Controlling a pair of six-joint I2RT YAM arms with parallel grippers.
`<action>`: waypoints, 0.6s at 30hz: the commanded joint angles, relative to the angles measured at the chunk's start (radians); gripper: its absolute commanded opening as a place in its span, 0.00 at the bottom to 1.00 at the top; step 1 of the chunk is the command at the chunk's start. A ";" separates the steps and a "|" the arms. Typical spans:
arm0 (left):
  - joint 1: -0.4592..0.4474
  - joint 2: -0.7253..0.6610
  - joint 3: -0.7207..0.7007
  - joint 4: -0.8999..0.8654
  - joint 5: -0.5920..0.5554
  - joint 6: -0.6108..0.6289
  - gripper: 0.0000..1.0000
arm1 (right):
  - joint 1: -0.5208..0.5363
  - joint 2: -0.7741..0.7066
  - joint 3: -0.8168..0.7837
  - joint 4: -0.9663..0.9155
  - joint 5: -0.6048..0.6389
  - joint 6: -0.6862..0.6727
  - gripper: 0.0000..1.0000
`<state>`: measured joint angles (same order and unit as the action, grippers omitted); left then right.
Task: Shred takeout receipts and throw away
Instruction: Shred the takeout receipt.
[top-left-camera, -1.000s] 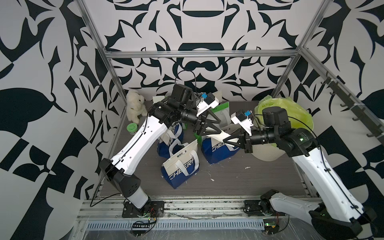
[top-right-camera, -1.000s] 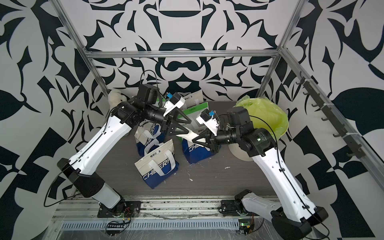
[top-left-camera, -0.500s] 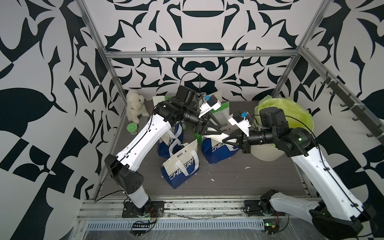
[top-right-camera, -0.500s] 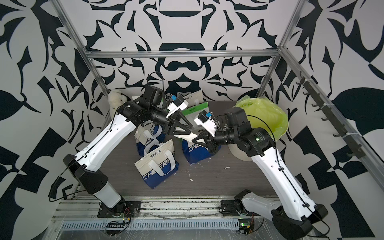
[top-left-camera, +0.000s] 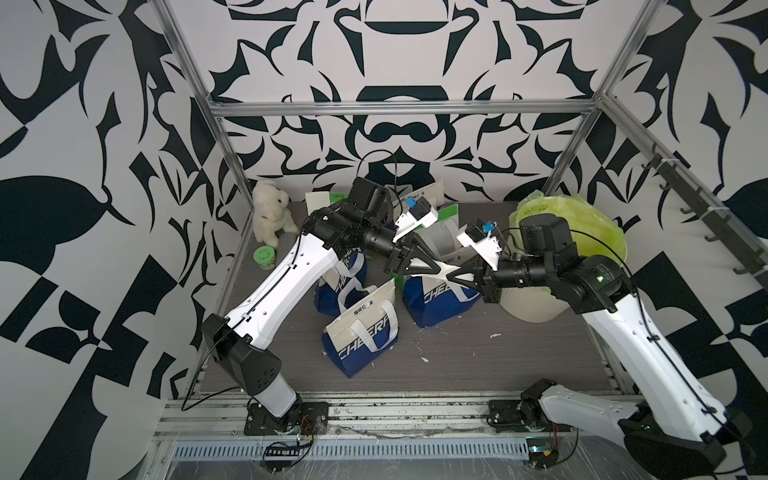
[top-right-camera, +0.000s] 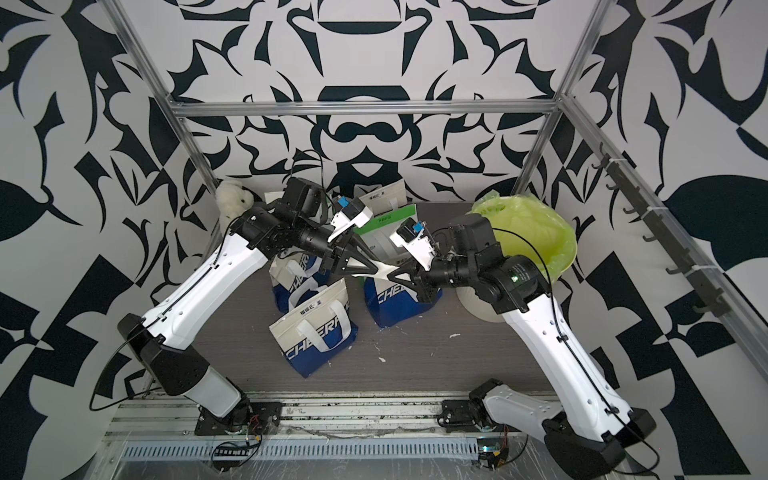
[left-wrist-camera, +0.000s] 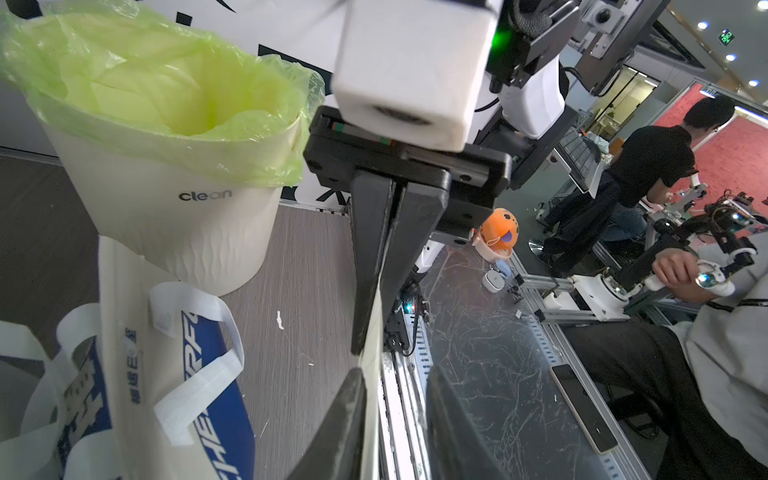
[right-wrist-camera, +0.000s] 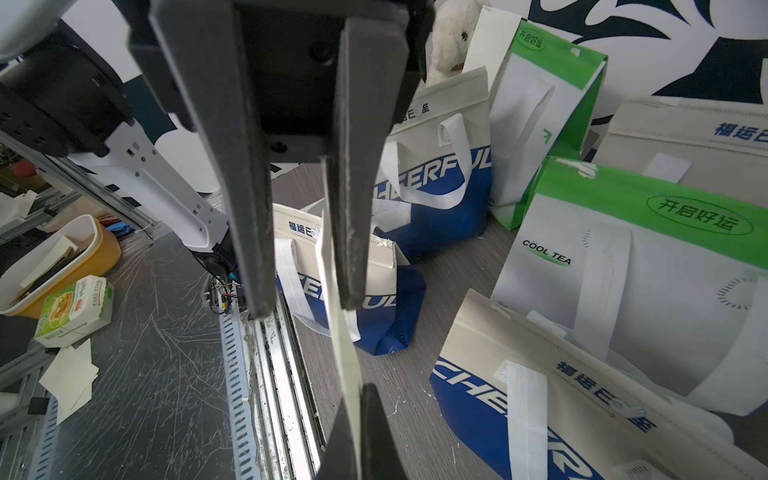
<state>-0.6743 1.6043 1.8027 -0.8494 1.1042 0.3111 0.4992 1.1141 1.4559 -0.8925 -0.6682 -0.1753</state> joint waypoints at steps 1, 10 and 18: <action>-0.002 -0.053 -0.045 0.059 -0.013 -0.029 0.28 | 0.004 -0.015 0.015 0.044 0.006 0.015 0.00; -0.002 -0.120 -0.146 0.227 -0.058 -0.092 0.06 | 0.003 -0.013 0.015 0.044 -0.004 0.019 0.00; -0.002 -0.126 -0.166 0.261 -0.074 -0.115 0.00 | 0.004 -0.068 -0.039 0.148 -0.017 0.050 0.45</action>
<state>-0.6746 1.5005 1.6527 -0.6193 1.0328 0.2092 0.4992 1.0966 1.4311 -0.8341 -0.6685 -0.1383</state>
